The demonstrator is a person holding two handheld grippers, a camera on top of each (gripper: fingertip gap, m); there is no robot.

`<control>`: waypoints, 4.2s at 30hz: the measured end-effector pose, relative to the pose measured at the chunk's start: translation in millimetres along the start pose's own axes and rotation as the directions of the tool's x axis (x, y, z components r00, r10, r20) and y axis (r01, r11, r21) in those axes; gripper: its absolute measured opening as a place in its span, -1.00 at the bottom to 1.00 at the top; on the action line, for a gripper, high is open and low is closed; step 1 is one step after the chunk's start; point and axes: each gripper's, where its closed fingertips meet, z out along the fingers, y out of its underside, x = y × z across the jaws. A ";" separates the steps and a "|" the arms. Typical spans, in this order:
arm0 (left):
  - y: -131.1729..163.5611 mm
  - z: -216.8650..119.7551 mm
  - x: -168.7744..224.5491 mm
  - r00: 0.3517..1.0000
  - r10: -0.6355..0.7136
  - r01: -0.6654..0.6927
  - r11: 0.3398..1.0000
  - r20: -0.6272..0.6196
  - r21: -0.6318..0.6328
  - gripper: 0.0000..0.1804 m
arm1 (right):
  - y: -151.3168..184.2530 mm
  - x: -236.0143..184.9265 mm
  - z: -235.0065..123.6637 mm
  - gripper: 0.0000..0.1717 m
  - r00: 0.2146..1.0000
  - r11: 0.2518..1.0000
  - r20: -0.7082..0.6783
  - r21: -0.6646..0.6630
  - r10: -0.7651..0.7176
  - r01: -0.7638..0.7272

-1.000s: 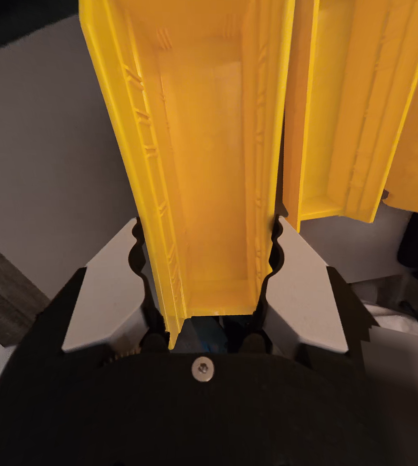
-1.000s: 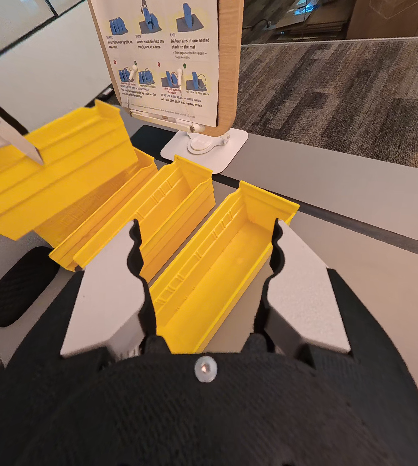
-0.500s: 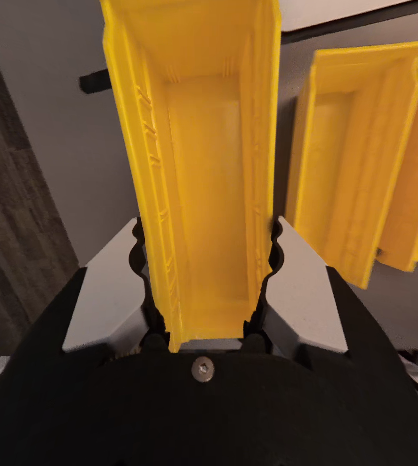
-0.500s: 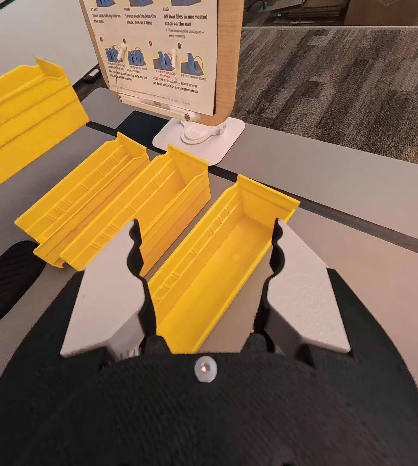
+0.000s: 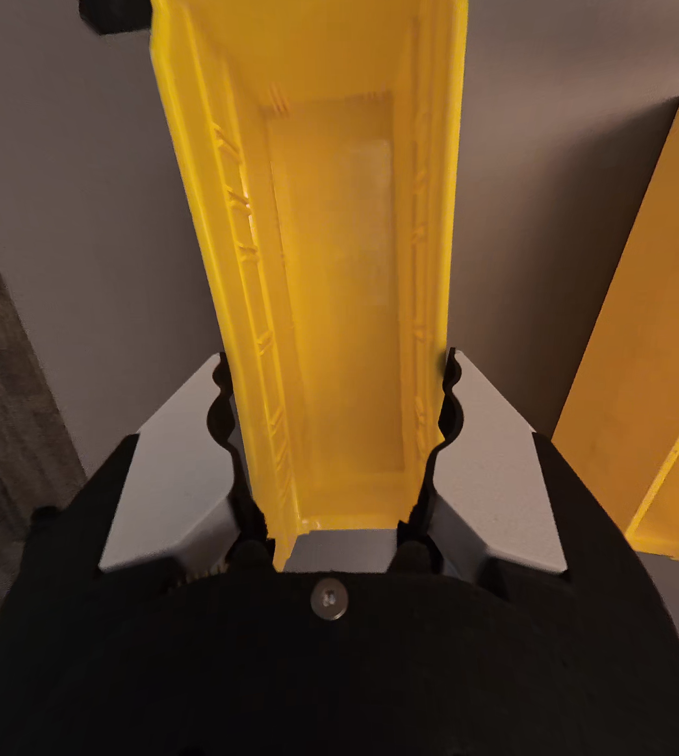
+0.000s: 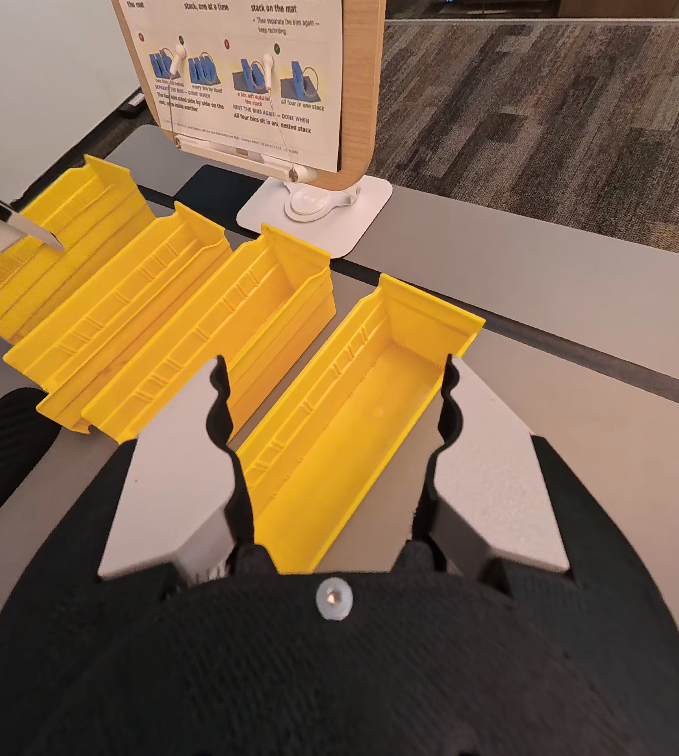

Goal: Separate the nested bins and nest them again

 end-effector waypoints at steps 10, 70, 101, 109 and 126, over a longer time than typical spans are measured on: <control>5.4 8.5 14.3 0.998 0.034 -0.033 0.999 -0.048 0.030 0.21 | 5.3 6.8 6.7 0.22 1.000 1.000 -0.010 -0.028 0.012 -0.013; 33.9 -2.9 194.6 0.974 0.101 -0.123 0.988 -0.202 -0.098 0.68 | 13.9 18.1 7.3 0.22 0.998 0.996 0.020 -0.062 0.065 -0.063; 68.8 8.5 195.6 0.989 0.060 -0.096 0.957 -0.138 -0.273 0.67 | 26.2 21.8 19.2 0.22 0.993 0.988 0.053 -0.125 0.103 -0.096; 66.7 3.1 186.2 0.993 0.105 -0.119 0.944 -0.063 -0.308 0.51 | 30.4 21.8 24.5 0.22 0.993 0.984 0.052 -0.149 0.106 -0.098; 68.7 -1.7 182.9 0.989 0.128 -0.147 0.916 -0.076 -0.372 0.31 | 31.1 19.4 24.7 0.22 0.992 0.984 0.070 -0.153 0.101 -0.090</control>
